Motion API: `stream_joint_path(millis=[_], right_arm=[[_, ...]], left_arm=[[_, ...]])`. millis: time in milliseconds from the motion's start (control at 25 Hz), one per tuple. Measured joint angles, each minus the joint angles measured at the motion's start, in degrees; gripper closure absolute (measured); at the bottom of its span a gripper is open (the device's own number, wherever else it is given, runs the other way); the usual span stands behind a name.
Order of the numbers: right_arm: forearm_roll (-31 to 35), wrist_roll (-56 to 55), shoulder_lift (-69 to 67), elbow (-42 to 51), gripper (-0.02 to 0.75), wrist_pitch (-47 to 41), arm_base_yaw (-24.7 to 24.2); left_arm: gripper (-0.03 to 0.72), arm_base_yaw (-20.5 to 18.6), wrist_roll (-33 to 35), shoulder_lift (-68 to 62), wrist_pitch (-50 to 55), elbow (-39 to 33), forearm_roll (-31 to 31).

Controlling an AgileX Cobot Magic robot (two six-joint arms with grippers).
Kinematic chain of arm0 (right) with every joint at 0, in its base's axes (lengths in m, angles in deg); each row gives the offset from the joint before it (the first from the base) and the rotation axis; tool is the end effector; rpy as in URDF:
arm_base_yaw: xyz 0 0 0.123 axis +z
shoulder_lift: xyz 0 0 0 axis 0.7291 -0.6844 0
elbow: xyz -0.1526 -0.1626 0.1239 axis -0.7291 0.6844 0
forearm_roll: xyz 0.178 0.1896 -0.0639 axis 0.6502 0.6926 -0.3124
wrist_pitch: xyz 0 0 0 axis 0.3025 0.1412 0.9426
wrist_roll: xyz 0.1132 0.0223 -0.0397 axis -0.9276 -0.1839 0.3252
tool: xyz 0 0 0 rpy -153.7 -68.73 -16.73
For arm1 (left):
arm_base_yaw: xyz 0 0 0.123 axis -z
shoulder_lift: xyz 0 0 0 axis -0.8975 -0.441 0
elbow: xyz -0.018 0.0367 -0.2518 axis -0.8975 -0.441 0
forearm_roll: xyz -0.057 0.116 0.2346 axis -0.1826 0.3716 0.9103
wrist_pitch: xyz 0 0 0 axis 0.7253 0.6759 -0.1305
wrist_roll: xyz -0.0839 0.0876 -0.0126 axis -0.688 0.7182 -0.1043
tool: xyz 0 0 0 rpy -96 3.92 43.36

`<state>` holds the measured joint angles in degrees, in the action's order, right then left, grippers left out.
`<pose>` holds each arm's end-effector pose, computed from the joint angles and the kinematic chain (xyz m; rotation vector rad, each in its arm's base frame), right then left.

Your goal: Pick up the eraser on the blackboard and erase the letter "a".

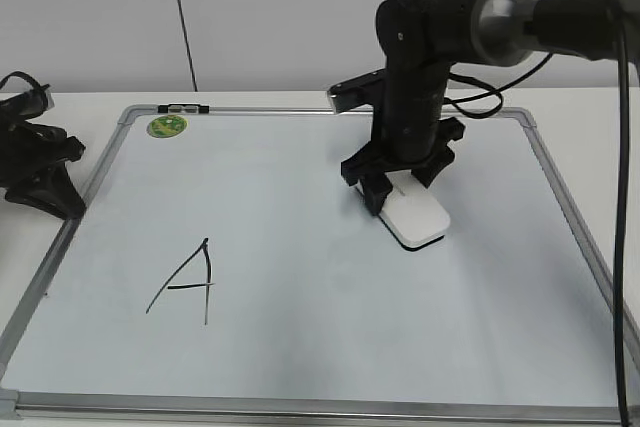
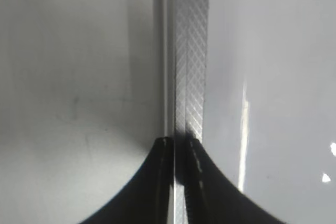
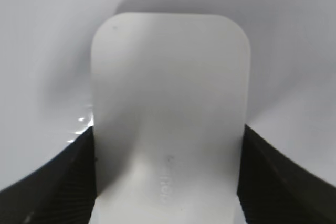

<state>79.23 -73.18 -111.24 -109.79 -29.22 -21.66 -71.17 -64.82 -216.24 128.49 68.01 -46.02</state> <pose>0.4287 0.1936 0.0947 -0.7534 2.9064 -0.0479 0.4249 0.0075 0.0582 -0.0371 2.9793 -0.5805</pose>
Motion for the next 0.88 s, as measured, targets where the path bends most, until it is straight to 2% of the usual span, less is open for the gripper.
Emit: stream_joint_path(millis=[360, 880], right_arm=[[-2.0, -0.2, -0.2, -1.2, 0.209, -1.5, -6.5], [3.7, 1.2, 5.3, -5.7, 0.209, -6.9, -9.7]], left_arm=[[0.659, 0.0, 0.0, 0.0, 0.0, 0.0, 0.0], [0.659, 0.0, 0.0, 0.0, -0.1, 0.0, 0.0]])
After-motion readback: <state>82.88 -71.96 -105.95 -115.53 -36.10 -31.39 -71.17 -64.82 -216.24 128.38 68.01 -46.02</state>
